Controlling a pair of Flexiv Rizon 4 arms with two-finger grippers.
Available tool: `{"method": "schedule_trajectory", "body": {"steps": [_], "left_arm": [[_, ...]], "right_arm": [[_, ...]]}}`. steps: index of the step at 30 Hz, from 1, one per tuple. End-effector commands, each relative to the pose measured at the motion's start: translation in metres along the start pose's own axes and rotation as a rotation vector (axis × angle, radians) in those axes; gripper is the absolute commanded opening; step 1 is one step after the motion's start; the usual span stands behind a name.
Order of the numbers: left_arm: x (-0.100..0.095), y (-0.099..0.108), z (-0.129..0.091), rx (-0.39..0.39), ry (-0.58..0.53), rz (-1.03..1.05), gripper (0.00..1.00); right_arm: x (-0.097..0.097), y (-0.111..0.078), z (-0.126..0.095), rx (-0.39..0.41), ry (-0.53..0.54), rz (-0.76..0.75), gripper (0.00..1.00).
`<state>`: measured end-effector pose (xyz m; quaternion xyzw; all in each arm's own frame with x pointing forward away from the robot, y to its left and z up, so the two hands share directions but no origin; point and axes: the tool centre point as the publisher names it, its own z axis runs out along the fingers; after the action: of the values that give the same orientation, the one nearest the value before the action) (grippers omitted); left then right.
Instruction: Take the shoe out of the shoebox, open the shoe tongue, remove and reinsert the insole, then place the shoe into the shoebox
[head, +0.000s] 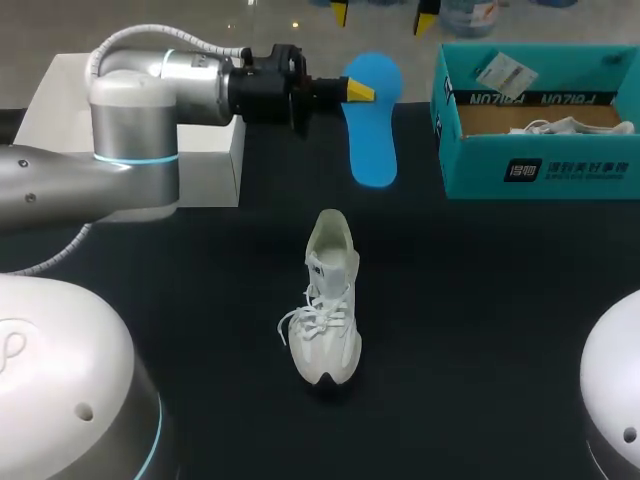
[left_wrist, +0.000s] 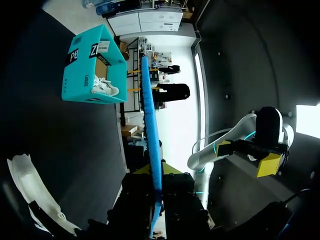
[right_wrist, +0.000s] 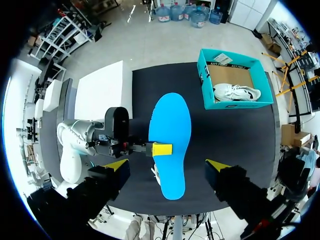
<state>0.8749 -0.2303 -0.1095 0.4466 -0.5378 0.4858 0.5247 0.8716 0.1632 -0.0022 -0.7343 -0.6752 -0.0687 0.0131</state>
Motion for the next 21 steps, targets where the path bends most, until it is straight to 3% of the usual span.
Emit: {"method": "schedule_trajectory", "body": {"steps": [1, 21], "left_arm": [[-0.001, 0.001, -0.002, 0.003, -0.003, -0.003, 0.0], [0.001, -0.001, -0.01, -0.008, 0.027, -0.027, 0.0]], "right_arm": [[-0.034, -0.015, 0.016, -0.117, 0.386, -0.018, 1.0], [-0.063, -0.02, 0.015, -0.213, 0.847, -0.072, 1.0]]}}
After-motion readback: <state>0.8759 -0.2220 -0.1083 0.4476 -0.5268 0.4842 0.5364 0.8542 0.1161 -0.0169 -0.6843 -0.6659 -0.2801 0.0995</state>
